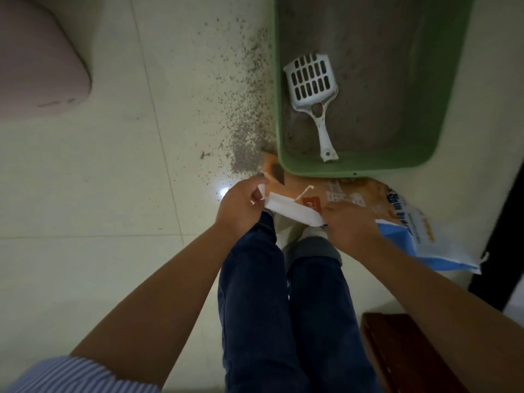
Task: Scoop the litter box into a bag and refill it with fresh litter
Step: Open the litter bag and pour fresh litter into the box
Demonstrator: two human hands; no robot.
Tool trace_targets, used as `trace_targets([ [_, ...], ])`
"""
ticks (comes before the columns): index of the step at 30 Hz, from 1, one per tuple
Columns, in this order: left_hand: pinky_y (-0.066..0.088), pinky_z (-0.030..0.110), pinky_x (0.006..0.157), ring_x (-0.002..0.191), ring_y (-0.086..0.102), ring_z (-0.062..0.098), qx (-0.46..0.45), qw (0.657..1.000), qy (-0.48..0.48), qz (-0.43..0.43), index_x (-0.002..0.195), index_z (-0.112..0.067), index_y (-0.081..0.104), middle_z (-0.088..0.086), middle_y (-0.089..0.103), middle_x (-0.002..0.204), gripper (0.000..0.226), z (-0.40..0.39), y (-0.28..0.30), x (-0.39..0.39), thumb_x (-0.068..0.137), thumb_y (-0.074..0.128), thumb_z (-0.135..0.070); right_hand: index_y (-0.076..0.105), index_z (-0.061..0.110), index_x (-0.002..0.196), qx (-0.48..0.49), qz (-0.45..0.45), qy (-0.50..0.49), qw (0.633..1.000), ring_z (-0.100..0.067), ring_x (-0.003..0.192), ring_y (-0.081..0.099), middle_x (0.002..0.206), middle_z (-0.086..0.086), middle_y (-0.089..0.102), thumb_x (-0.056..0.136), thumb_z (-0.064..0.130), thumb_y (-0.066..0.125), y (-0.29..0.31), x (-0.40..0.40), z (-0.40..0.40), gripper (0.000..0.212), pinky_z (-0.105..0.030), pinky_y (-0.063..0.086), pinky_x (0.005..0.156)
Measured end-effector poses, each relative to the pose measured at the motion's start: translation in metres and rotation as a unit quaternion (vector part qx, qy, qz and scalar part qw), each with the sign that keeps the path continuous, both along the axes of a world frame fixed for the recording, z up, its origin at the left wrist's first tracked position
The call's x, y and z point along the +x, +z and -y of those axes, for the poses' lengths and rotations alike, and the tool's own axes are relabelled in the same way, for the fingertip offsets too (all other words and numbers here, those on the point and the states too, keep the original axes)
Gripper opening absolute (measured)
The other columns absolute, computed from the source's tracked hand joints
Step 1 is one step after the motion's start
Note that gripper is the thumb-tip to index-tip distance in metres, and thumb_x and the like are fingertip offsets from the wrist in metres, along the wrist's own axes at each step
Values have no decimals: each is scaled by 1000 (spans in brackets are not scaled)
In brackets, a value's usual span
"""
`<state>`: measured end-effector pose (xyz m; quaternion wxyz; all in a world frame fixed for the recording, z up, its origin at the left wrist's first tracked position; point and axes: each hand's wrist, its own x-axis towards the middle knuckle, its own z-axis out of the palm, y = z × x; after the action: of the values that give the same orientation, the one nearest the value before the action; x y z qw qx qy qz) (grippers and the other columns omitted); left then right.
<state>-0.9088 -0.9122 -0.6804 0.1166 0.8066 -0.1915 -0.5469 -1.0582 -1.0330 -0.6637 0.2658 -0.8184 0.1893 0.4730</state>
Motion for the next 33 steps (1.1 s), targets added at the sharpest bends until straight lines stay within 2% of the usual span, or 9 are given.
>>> trace_targets([
  [4,37,29,99,123,44,25,53,987,-148,-25,143,-24,35,12,42,135,59,0,-2,-9,89,57,-16,62,5,108,-35,40,-2,999,-22,94,65,104,-13,67,81,14,64,27,-16,19,28,-26,50,80],
  [7,35,35,105,131,35,28,78,981,-175,7,145,-28,29,12,33,142,62,8,-6,-22,90,56,-19,61,1,110,-14,-6,-46,999,-26,102,62,110,-18,64,87,13,57,43,-32,26,26,-27,48,85],
  [10,31,35,106,133,31,27,63,984,-153,72,145,-24,30,11,33,144,58,22,-9,-31,92,51,-13,67,5,56,9,55,-68,996,-20,42,63,50,-10,64,44,5,80,54,-45,32,18,-16,45,38],
  [13,28,38,111,137,27,26,19,977,-189,97,143,-19,35,8,29,149,50,39,-8,-36,94,46,-12,61,10,42,-16,95,-16,995,-10,29,54,35,-6,54,34,18,61,59,-59,28,12,-12,36,30],
  [18,24,30,112,133,36,23,22,929,-369,17,130,-8,50,9,43,141,36,43,-7,-41,95,40,-7,64,8,52,-19,94,-84,992,-14,45,64,49,-6,64,45,11,64,75,-97,29,7,-13,45,47],
  [20,27,29,107,131,38,24,40,915,-401,-28,134,-7,44,11,42,141,39,44,11,-48,95,38,-4,67,-6,82,-28,39,-157,986,-31,83,67,84,-22,68,74,3,54,84,-110,32,18,-28,49,71],
  [23,33,30,106,126,43,23,26,899,-436,-26,130,-7,48,10,45,137,36,43,44,-61,95,39,-4,58,-2,113,-27,-65,-192,979,-26,114,52,120,-17,58,91,12,43,106,-128,33,29,-28,39,88],
  [29,40,28,92,116,51,24,17,843,-536,-33,120,-3,55,13,52,128,31,50,130,-100,98,33,-6,57,1,116,-79,-117,-233,962,-29,114,53,122,-16,58,89,2,46,168,-150,39,29,-31,41,89],
  [33,43,29,85,111,54,24,-17,806,-592,7,125,-8,51,12,55,123,33,59,177,-108,97,35,-6,59,-4,111,-95,-76,-293,948,-32,111,54,118,-21,59,91,5,47,196,-149,39,25,-32,40,87],
])
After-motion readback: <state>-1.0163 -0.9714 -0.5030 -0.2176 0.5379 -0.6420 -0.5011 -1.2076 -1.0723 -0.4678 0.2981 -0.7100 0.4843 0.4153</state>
